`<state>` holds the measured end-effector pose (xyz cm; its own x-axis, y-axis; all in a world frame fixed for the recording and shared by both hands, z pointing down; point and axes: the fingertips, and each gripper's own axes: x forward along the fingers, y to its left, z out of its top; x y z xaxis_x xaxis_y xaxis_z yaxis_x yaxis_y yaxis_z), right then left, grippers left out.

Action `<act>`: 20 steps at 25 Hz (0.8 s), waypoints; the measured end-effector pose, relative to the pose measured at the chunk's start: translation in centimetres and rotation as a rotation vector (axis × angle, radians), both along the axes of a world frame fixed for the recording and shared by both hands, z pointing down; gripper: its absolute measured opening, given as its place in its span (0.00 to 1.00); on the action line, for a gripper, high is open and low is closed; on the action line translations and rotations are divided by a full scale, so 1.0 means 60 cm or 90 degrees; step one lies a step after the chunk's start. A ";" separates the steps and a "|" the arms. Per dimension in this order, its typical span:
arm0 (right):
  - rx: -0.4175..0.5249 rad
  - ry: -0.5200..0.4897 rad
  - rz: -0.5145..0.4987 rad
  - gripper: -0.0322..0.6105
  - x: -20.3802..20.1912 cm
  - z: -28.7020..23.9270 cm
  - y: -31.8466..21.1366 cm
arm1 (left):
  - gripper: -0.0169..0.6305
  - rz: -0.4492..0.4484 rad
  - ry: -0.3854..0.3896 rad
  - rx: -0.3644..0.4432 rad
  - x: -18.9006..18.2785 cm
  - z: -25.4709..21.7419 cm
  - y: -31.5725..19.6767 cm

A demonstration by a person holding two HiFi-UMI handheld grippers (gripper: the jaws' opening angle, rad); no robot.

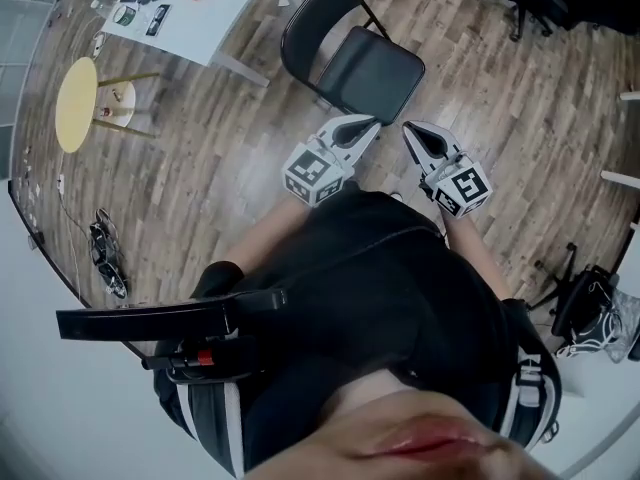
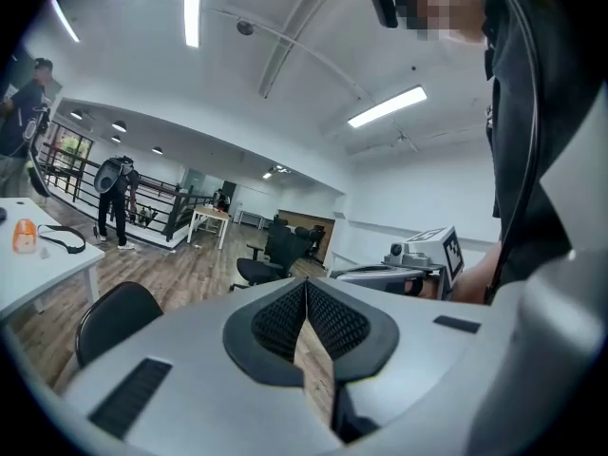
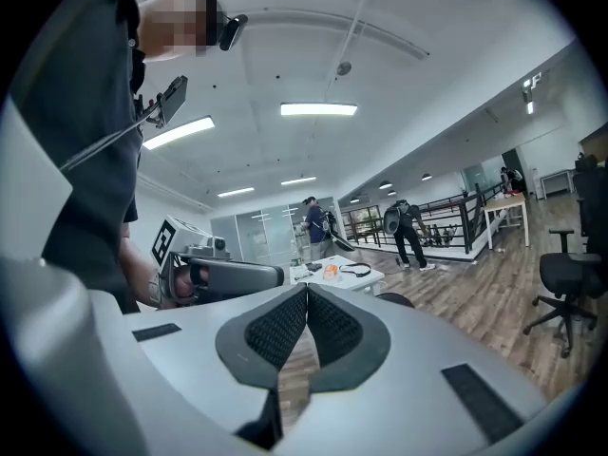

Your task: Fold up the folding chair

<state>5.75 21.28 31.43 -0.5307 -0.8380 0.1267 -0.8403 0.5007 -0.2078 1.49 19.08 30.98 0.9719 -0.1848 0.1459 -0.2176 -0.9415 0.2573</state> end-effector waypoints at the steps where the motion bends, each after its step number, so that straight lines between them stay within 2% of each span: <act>1: -0.009 0.000 0.009 0.07 -0.007 0.007 -0.029 | 0.04 0.006 0.000 -0.002 -0.009 0.002 -0.031; 11: -0.058 -0.013 0.101 0.07 -0.045 0.030 -0.227 | 0.04 0.076 -0.014 -0.030 -0.066 0.019 -0.257; 16: -0.089 -0.039 0.143 0.07 -0.042 0.060 -0.273 | 0.04 0.087 -0.030 -0.046 -0.070 0.042 -0.326; 20: -0.103 -0.053 0.156 0.07 -0.016 0.080 -0.281 | 0.04 0.076 -0.051 -0.059 -0.057 0.064 -0.348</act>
